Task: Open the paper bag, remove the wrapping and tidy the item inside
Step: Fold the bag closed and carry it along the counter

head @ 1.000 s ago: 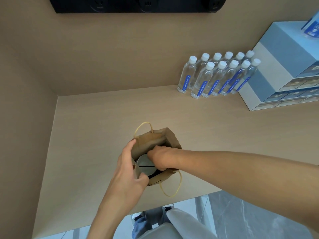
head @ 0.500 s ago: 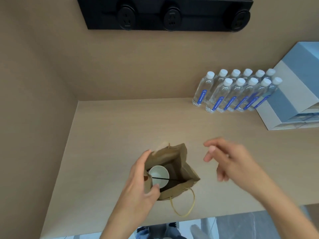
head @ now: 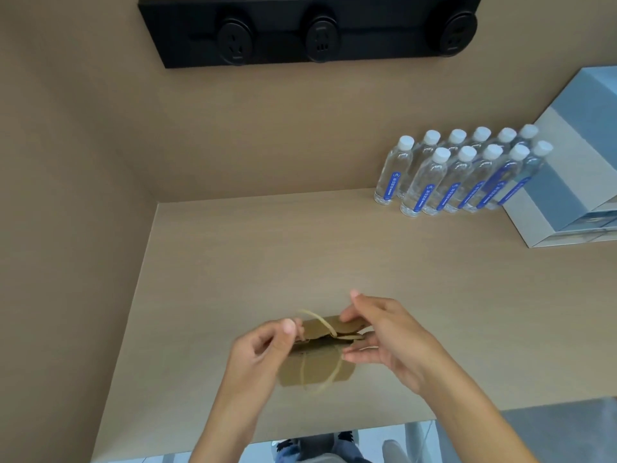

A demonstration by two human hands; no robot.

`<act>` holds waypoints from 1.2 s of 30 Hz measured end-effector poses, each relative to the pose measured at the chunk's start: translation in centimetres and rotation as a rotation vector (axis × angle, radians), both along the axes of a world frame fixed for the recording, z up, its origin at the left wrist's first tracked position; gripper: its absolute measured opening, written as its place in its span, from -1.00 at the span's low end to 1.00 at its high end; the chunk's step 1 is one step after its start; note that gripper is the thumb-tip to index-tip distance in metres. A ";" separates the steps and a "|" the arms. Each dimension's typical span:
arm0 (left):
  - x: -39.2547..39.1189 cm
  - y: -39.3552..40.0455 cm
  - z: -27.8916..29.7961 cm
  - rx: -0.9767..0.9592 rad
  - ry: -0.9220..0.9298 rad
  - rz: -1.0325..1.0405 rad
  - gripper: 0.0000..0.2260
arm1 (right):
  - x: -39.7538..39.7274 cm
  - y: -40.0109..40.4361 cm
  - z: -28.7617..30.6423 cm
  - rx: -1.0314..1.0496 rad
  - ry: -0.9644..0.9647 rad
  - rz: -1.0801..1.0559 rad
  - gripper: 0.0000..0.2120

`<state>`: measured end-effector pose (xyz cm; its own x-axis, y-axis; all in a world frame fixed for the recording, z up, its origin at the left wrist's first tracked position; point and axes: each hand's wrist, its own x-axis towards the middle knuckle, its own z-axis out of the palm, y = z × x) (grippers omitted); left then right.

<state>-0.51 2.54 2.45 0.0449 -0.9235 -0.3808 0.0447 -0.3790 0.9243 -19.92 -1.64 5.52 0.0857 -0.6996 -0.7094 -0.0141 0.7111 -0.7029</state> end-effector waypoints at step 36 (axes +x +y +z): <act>1.3 -2.5 -9.7 -0.059 -0.164 -0.059 -0.90 | -0.2 0.6 -12.8 -0.570 0.143 0.018 -0.86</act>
<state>0.82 0.07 -7.21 0.0473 -0.9468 -0.3182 -0.1296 -0.3217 0.9379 -20.08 -1.05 -7.28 0.0322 -0.9733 -0.2271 -0.1449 0.2203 -0.9646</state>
